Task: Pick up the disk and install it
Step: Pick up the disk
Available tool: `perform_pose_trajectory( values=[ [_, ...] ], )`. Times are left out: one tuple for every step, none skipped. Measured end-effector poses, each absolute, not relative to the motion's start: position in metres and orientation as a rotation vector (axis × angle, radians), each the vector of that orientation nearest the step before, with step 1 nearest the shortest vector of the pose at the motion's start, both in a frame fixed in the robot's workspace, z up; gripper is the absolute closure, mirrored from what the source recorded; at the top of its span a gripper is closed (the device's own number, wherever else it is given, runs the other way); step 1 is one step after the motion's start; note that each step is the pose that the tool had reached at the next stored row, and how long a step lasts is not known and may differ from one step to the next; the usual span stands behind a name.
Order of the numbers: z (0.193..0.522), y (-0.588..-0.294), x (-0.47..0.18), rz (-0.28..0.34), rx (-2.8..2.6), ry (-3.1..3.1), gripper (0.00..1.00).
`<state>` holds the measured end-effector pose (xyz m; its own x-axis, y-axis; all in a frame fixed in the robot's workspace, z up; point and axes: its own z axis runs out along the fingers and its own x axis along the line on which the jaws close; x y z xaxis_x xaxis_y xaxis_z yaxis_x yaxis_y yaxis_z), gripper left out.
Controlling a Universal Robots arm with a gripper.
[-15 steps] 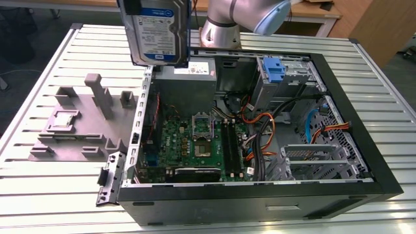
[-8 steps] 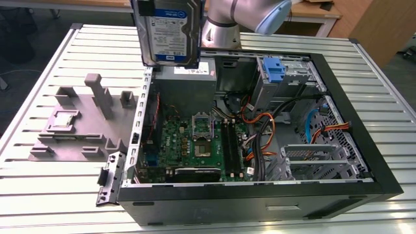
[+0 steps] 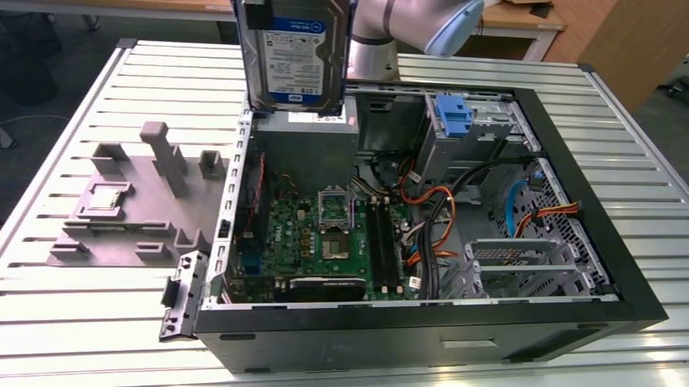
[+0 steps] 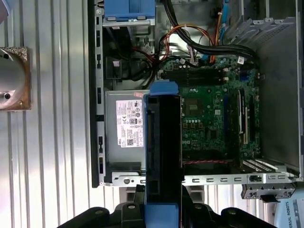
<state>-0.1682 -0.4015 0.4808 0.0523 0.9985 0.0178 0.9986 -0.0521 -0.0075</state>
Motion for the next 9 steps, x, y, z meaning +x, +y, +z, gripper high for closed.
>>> perform_pose_trajectory(
  values=[
    [0.481, -0.404, -0.168, -0.012, -2.266, -2.15, 0.63],
    [0.48, -0.407, -0.168, -0.012, -2.266, -2.15, 0.63],
    [0.48, -0.41, -0.168, -0.012, -2.266, -2.15, 0.63],
    [0.48, -0.413, -0.167, -0.012, -2.266, -2.15, 0.63],
    [0.48, -0.416, -0.167, -0.012, -2.266, -2.15, 0.63],
    [0.479, -0.419, -0.167, -0.012, -2.266, -2.15, 0.63],
    [0.479, -0.42, -0.165, -0.012, -2.266, -2.15, 0.63],
    [0.479, -0.421, -0.162, -0.012, -2.266, -2.15, 0.63],
    [0.478, -0.422, -0.157, -0.012, -2.266, -2.15, 0.63]
  ],
)
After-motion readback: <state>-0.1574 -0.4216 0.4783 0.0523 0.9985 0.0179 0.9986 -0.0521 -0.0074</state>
